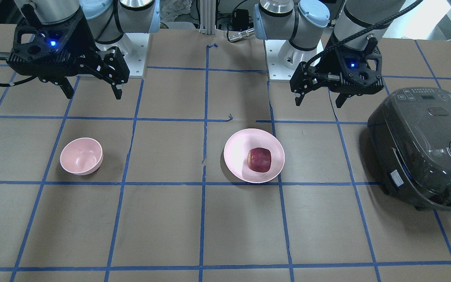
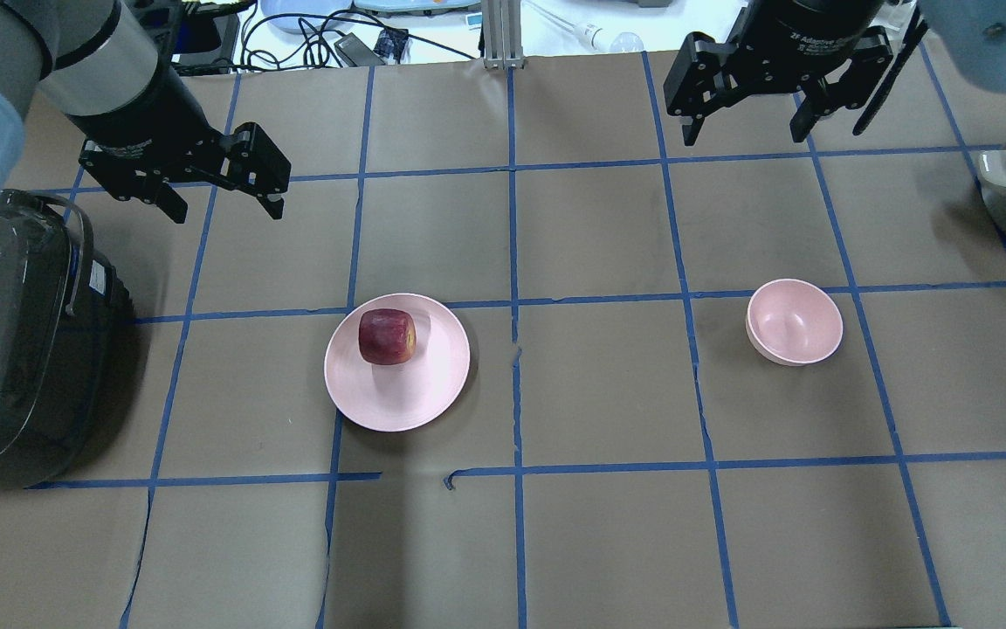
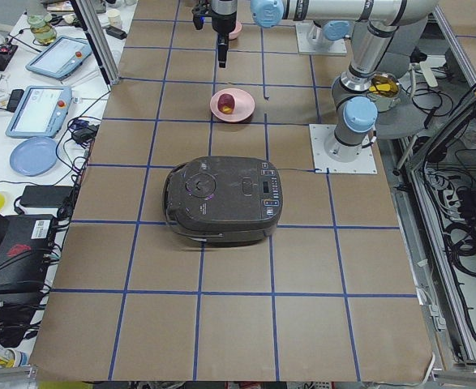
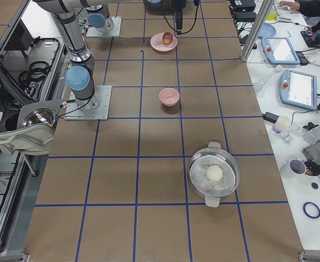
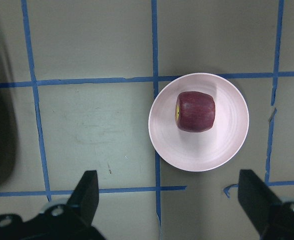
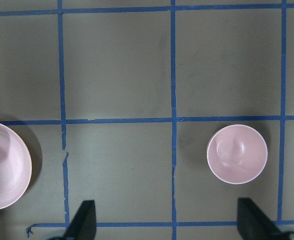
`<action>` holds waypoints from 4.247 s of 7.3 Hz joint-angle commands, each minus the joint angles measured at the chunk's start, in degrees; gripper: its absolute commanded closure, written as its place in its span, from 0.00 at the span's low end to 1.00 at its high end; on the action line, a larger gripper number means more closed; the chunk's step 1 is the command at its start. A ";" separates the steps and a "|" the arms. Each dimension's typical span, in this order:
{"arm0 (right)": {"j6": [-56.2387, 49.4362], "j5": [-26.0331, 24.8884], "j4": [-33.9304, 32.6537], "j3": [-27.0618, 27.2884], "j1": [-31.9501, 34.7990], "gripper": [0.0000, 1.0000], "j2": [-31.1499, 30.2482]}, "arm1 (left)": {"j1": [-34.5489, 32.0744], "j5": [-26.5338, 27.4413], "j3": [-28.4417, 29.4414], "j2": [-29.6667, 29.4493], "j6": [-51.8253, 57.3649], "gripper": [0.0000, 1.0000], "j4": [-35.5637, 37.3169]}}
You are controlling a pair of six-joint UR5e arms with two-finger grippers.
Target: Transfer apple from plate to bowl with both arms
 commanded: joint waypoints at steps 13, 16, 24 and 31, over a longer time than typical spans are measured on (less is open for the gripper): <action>-25.46 -1.21 -37.51 33.50 -23.01 0.00 7.82 | -6.40 -1.11 -17.14 -14.09 -5.96 0.00 27.67; -26.63 -2.26 -41.93 39.55 -23.29 0.98 8.96 | -7.82 -2.18 -21.18 -18.33 -7.66 0.06 32.35; -4.72 1.77 -41.22 35.51 -11.48 1.00 10.46 | -8.61 -2.25 -21.04 -17.38 -8.36 0.99 37.82; 6.33 2.84 -40.69 35.25 0.62 0.02 11.25 | -17.56 -9.29 -5.65 -17.28 -25.56 1.00 23.57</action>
